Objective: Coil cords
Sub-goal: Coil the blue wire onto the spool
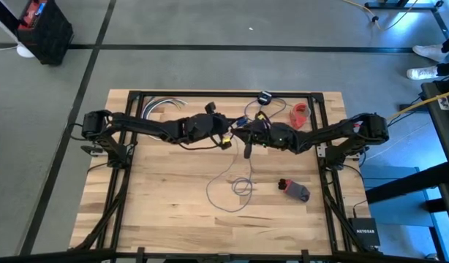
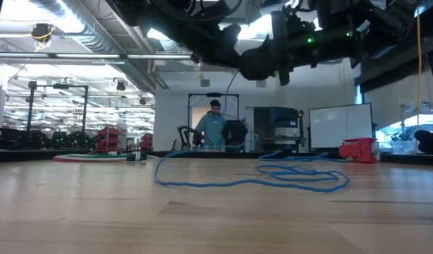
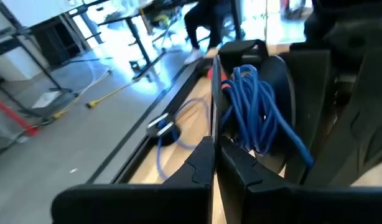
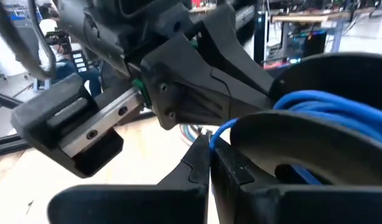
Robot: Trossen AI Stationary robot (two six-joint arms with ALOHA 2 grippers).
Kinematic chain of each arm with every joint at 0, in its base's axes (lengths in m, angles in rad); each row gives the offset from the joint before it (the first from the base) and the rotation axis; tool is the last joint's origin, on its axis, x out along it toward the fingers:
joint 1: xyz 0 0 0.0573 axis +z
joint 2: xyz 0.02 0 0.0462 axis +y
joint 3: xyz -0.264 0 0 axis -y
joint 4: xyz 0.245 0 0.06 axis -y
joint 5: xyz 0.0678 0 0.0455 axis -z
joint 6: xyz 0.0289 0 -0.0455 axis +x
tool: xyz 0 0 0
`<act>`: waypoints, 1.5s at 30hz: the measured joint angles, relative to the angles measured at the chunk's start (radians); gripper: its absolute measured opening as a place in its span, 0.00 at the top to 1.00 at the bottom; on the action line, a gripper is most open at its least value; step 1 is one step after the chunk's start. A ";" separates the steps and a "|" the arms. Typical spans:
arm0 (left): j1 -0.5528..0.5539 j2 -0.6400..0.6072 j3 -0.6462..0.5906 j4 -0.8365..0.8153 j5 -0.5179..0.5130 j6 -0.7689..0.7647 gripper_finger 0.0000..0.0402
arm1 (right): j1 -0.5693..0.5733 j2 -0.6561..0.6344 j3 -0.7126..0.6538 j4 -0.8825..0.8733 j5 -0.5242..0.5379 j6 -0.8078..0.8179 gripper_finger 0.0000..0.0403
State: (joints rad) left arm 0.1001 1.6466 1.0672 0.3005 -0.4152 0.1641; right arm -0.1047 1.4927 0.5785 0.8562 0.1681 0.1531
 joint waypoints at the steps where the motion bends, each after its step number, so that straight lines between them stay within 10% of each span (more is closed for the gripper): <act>1: 0.000 0.000 0.000 0.009 0.021 -0.006 1.00 | 0.000 0.000 0.000 0.006 0.005 -0.003 0.99; 14: -0.001 -0.010 -0.001 0.014 0.077 -0.085 1.00 | 0.001 -0.001 0.000 -0.162 0.096 -0.082 0.97; 23: -0.004 -0.042 0.001 -0.041 0.095 -0.100 1.00 | 0.000 -0.059 -0.001 -0.299 0.316 -0.182 0.71; 34: -0.015 -0.063 0.001 -0.061 0.083 -0.096 1.00 | 0.000 -0.277 -0.023 -0.852 0.256 -0.206 0.59; 45: -0.015 -0.078 0.001 -0.075 0.079 -0.091 1.00 | -0.001 -0.160 -0.318 -0.020 0.092 -0.149 0.59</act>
State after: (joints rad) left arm 0.0849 1.5684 1.0679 0.2253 -0.3360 0.0730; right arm -0.1052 1.3328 0.2604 0.8357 0.2596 0.0043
